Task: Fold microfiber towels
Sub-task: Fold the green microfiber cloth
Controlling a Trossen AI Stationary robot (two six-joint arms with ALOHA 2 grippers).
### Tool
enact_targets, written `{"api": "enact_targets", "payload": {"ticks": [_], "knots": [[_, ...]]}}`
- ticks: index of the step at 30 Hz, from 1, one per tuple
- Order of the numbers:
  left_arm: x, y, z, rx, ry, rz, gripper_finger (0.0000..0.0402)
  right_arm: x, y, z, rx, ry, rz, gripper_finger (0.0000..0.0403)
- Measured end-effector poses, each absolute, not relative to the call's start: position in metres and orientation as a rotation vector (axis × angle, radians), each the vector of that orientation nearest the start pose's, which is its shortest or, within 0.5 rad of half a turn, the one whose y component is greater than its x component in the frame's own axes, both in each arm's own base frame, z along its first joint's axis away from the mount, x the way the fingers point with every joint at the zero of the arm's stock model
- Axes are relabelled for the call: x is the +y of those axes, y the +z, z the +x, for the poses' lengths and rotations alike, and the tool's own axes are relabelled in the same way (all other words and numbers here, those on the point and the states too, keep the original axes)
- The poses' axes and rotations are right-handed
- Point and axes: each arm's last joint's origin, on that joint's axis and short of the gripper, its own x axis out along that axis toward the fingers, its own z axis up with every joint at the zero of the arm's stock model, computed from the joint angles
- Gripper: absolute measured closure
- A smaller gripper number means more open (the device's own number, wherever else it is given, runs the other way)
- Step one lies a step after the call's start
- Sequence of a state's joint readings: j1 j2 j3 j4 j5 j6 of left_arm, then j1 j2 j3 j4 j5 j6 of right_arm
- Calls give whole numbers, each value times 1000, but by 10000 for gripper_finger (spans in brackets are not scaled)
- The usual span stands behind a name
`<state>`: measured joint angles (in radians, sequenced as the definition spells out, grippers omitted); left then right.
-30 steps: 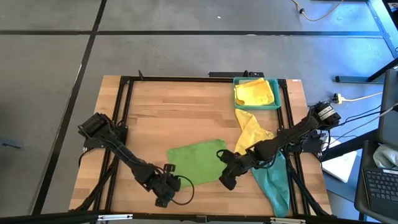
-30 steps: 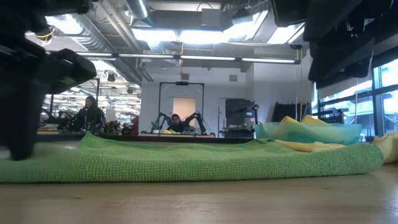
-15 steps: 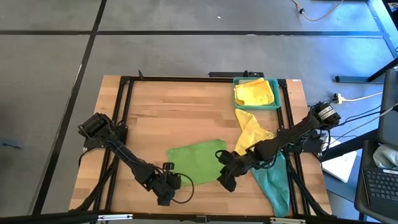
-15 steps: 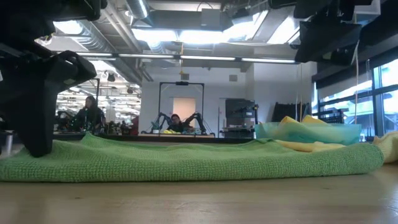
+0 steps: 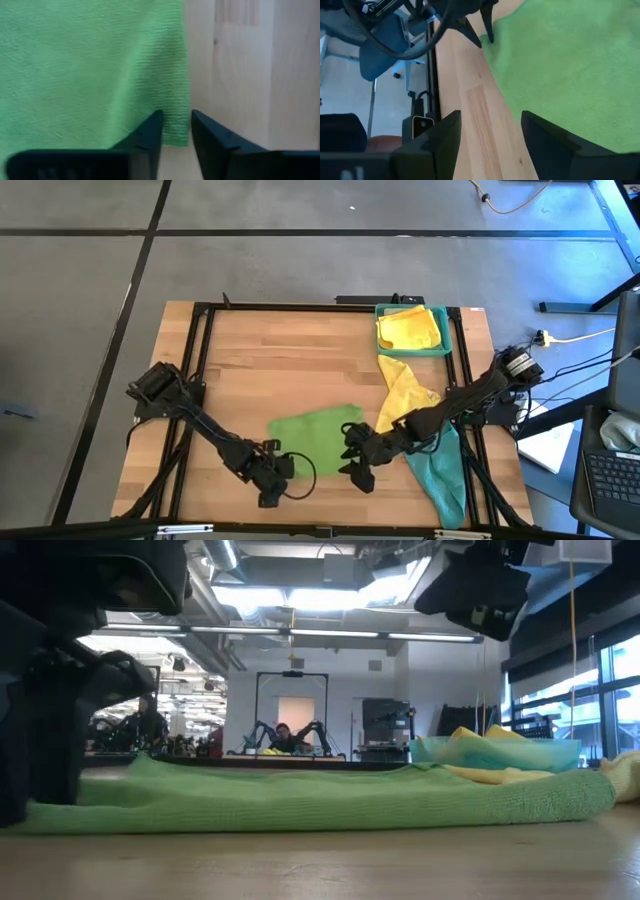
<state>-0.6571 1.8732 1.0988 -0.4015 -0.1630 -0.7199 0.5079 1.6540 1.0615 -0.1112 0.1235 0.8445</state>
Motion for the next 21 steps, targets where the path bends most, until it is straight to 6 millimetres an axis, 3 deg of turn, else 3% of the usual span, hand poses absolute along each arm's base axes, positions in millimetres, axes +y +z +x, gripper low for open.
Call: {"api": "enact_targets", "payload": {"ticks": [3,5,14,21], "knots": [[-210,139,284,1185,-27,-220,371,168,216,310,776,64,572,193],[-208,140,285,1206,-42,-257,392,169,217,311,761,76,569,193],[-178,168,302,1109,76,-492,400,172,221,312,703,149,422,193],[-146,192,326,981,28,-683,401,174,222,317,655,167,431,193]]}}
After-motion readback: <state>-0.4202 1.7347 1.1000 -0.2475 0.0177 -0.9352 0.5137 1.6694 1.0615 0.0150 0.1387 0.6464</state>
